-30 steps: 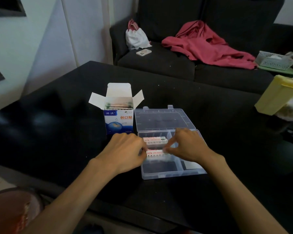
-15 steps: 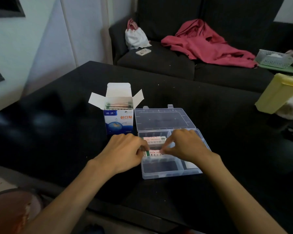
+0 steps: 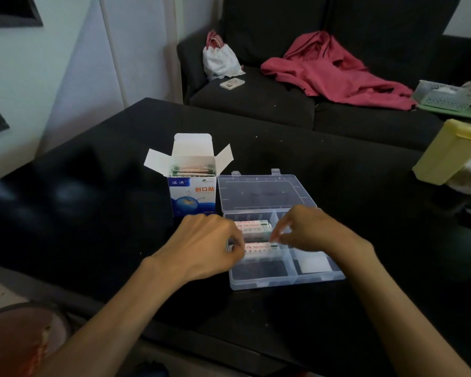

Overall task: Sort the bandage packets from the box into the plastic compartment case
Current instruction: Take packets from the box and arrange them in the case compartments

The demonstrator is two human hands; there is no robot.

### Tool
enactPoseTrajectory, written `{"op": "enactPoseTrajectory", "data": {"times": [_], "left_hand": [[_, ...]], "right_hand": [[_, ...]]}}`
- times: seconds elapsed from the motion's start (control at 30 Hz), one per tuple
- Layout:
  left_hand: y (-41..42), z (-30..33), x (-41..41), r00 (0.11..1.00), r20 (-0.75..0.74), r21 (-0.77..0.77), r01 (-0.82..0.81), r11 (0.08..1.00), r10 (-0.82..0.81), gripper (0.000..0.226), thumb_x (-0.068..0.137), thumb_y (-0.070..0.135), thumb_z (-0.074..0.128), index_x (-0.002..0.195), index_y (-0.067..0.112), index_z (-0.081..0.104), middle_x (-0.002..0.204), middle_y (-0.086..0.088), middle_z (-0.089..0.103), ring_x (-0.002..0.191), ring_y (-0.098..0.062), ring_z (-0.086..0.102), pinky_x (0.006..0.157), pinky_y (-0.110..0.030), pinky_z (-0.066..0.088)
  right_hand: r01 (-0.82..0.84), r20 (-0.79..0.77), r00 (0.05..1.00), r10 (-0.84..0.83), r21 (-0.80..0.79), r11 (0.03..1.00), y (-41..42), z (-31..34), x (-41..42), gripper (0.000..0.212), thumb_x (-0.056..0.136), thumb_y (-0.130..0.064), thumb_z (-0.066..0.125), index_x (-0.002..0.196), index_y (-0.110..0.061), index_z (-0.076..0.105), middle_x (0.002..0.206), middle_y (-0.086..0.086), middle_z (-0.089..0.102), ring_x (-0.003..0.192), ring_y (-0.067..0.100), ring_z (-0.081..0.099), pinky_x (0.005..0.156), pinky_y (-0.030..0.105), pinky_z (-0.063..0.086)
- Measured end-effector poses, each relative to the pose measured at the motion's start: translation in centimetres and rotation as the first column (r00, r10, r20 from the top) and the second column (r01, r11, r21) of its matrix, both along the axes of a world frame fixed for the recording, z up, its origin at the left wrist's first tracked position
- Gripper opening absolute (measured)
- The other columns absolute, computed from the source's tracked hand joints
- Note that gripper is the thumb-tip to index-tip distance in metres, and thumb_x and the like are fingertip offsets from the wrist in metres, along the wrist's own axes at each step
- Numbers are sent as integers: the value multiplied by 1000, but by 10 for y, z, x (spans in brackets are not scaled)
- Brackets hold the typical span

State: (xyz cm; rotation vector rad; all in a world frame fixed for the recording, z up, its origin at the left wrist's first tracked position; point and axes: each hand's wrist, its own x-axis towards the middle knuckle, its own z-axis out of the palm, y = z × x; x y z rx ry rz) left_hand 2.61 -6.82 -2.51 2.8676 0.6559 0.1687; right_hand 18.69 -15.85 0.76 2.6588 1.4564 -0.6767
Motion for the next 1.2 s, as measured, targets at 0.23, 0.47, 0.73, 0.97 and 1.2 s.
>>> {"op": "enactPoseTrajectory", "data": {"times": [0.23, 0.47, 0.73, 0.97, 1.2], "left_hand": [[4, -4, -2, 997, -77, -24, 8, 1000, -10, 28, 88, 43, 50, 106, 32, 68, 102, 12, 68, 82, -5, 61, 66, -17, 47], [3, -3, -1, 998, -57, 21, 3, 1000, -2, 22, 90, 41, 47, 99, 29, 64, 93, 8, 66, 78, -7, 59, 69, -25, 50], [0, -10, 2, 998, -66, -18, 12, 1000, -13, 26, 94, 40, 41, 108, 31, 61, 96, 6, 66, 80, -11, 61, 74, -33, 51], [-2, -11, 2, 1000, -13, -113, -1, 994, 0, 25, 96, 35, 41, 111, 34, 61, 91, 9, 62, 79, -10, 57, 65, -26, 38], [-3, -6, 3, 1000, -4, -152, 14, 988, -15, 27, 97, 29, 39, 111, 35, 62, 77, 13, 48, 73, -6, 49, 66, -24, 35]], "right_hand": [[-43, -4, 999, 42, -61, 997, 0, -3, -6, 32, 94, -13, 47, 117, -25, 65, 132, 3, 55, 77, 10, 52, 79, 26, 46], [-18, 62, 998, 22, -57, 998, 3, -15, -8, 31, 94, -21, 48, 121, -22, 62, 138, 8, 48, 118, 27, 49, 102, 42, 42], [15, 34, 999, -16, 31, 999, -1, -16, -3, 27, 93, -19, 53, 114, -30, 65, 133, 3, 54, 89, 13, 56, 93, 31, 45], [137, 87, 985, -148, 114, 984, 4, -33, -5, 28, 83, -39, 65, 104, -21, 69, 104, 1, 66, 93, 18, 60, 93, 39, 47], [-60, 202, 979, 18, 202, 978, 2, -29, 1, 20, 78, -43, 70, 96, -35, 71, 107, -7, 66, 96, 12, 57, 97, 37, 44]]}}
